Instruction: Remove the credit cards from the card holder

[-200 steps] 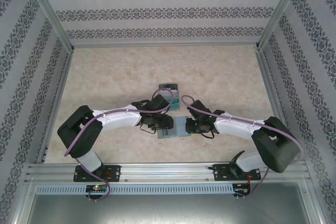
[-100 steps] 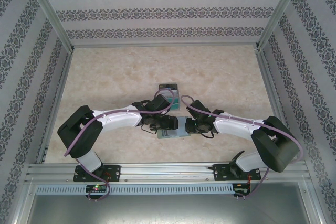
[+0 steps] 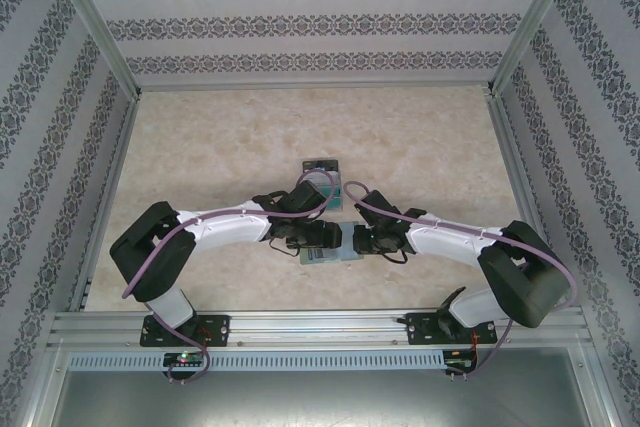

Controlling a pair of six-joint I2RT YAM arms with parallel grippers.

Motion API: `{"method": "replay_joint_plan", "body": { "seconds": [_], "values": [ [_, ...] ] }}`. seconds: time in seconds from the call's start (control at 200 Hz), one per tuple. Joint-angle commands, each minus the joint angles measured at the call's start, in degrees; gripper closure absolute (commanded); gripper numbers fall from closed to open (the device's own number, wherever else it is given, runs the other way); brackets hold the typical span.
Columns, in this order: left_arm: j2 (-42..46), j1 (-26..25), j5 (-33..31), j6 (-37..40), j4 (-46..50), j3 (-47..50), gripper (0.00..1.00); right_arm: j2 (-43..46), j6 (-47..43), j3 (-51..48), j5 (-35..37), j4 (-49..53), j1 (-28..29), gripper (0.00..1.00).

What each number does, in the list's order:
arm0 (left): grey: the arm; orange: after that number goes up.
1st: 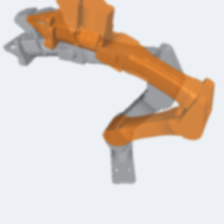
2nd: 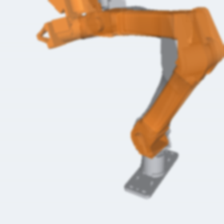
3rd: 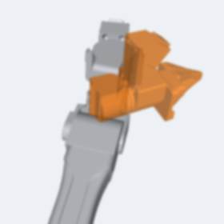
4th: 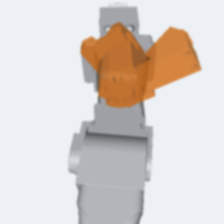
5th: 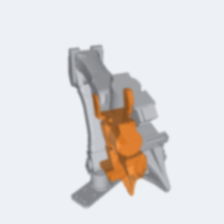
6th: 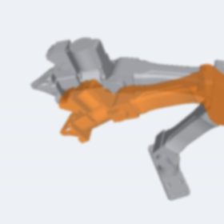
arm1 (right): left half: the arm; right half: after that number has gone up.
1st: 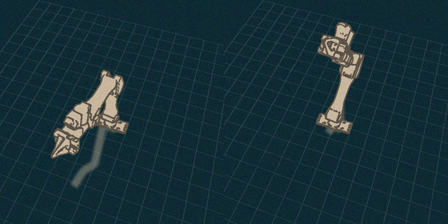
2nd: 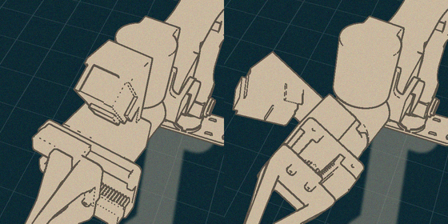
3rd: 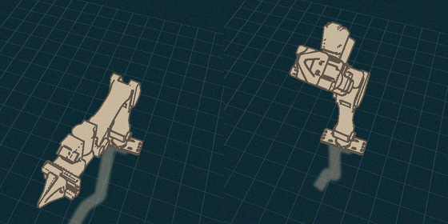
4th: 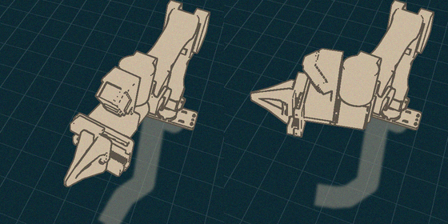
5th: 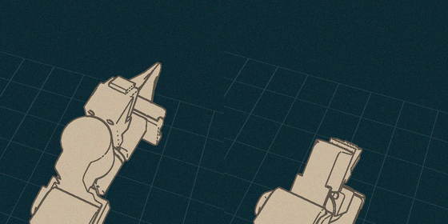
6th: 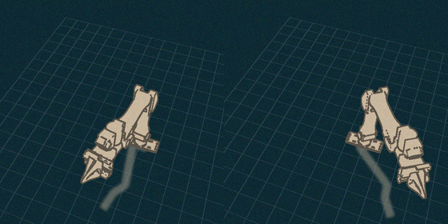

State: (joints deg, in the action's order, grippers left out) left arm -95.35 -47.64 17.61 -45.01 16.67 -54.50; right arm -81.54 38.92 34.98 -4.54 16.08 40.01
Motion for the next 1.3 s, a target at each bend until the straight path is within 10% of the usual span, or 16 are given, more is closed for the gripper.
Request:
{"method": "replay_joint_plan", "body": {
  "seconds": [0.0,0.869,1.294],
  "values": [
    [1.38,-1.05,0.24,1.42,0.13,-1.58,0.21,-3.54,0.72,-0.79,-1.17,-3.07,1.55,0.8],
    [2.84,-1.5,-10.38,1.26,11.39,-4.34,0.2,-3.35,0.99,-0.93,-1.02,-3.08,1.97,0.79],
    [-2.96,-1.5,-3.3,1.03,5.67,-4.14,0.2,-3.09,0.9,-0.73,-0.77,-2.71,2.19,0.79]
  ]
}}
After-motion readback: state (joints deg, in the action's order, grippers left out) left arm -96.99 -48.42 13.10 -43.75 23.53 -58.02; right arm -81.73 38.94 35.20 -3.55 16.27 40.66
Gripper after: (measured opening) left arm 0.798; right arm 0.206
